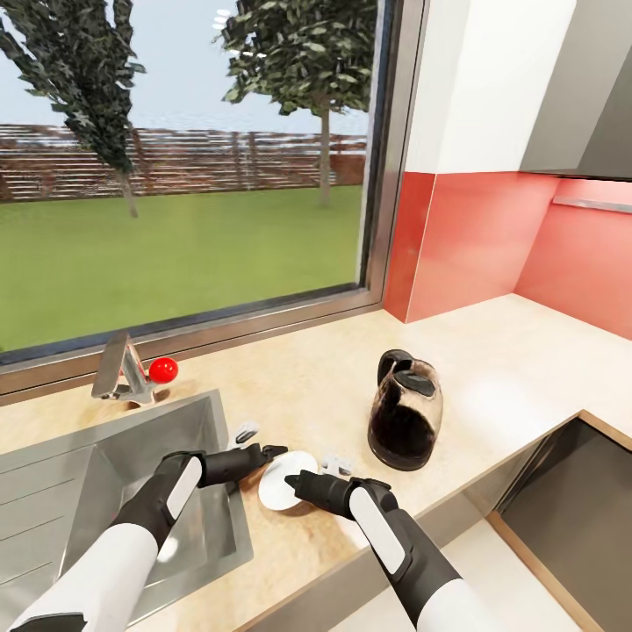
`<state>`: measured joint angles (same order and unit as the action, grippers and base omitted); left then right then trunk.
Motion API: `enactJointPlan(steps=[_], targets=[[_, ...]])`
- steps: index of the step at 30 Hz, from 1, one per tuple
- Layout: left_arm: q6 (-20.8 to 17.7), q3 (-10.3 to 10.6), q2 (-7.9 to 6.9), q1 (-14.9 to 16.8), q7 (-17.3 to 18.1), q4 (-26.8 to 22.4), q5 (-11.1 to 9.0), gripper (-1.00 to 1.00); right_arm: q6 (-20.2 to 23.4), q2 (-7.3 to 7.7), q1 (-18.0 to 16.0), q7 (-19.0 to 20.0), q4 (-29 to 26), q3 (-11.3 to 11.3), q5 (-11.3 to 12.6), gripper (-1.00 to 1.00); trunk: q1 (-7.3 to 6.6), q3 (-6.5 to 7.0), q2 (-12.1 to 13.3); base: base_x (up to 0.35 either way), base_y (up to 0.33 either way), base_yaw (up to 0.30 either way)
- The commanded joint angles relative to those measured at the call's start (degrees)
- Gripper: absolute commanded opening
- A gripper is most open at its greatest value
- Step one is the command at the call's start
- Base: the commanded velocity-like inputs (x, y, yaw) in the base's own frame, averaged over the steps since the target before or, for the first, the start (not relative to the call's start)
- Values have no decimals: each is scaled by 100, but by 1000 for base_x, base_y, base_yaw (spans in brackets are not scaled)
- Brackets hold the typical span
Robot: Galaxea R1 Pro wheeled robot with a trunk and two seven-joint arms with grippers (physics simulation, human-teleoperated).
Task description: Set up a coffee station on the kitchen countertop: keep the coffee maker on the countertop, move the bottle of coffee from the kitchen shelf to the counter next to the coffee maker, place a paper coffee filter on top of the coffee maker, put the saucer next to the coffee maker with the coffee cup on the saucer, and place the electric kettle next to the coffee maker.
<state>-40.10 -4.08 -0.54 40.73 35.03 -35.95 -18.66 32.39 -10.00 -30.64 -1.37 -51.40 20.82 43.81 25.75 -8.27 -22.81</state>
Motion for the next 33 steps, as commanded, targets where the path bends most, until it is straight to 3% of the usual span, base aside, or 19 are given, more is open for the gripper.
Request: enactJointPlan(steps=[1, 26, 29, 33], targets=[[-25, -14, 1, 5, 13, 0, 11, 100, 26, 0, -4, -21, -1, 1, -31, -100, 4, -13, -11, 0, 0, 0], [-15, -26, -30, 18, -11, -56, 18, 100, 25, 0, -4, -21, -20, 1, -23, -100, 4, -13, -11, 0, 0, 0], [0, -30, -108, 65, -32, -80, 38, 100, 29, 0, -4, -21, -50, 1, -22, -100, 4, -13, -11, 0, 0, 0], [9, -31, -349, 145, -38, -193, 24, 100, 30, 0, -4, -21, -87, -1, -22, -100, 4, -13, -11, 0, 0, 0]])
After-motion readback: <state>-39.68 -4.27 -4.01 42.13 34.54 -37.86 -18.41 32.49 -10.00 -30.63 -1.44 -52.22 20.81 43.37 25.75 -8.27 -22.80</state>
